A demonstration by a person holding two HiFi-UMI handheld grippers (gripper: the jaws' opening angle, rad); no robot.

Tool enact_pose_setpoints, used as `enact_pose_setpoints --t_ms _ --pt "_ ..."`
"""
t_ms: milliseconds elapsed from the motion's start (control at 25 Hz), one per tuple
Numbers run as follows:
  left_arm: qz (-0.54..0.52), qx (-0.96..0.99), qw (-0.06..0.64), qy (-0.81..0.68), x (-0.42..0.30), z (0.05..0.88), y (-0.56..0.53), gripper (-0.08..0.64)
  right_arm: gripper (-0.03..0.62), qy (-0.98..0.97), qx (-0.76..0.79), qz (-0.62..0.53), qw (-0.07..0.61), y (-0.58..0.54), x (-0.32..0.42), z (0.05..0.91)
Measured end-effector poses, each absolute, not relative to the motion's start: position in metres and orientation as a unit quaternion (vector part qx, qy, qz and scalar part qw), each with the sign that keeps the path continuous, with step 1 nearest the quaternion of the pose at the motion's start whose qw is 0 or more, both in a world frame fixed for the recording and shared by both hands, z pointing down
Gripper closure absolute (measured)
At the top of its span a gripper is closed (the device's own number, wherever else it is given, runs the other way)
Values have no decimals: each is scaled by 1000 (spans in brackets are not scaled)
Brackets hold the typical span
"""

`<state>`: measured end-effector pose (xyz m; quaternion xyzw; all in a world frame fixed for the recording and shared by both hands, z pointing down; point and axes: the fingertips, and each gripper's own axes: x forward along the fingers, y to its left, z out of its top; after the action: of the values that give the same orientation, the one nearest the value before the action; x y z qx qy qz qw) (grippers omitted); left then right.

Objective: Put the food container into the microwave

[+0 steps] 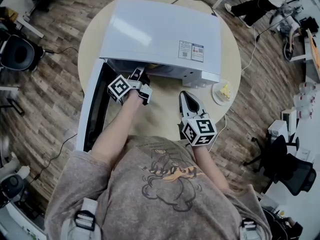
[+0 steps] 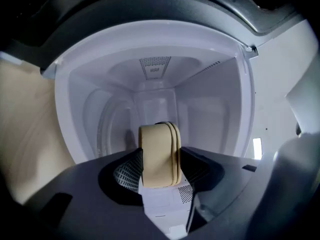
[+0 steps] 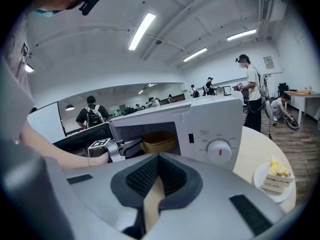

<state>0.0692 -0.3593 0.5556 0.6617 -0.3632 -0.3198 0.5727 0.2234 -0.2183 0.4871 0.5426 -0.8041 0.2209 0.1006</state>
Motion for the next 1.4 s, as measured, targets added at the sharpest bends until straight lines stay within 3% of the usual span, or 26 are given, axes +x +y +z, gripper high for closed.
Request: enact_pose_setpoints --t_ms 1400 --pt "-303 629 597 -394 66 569 -363 302 594 -803 538 233 110 -228 219 496"
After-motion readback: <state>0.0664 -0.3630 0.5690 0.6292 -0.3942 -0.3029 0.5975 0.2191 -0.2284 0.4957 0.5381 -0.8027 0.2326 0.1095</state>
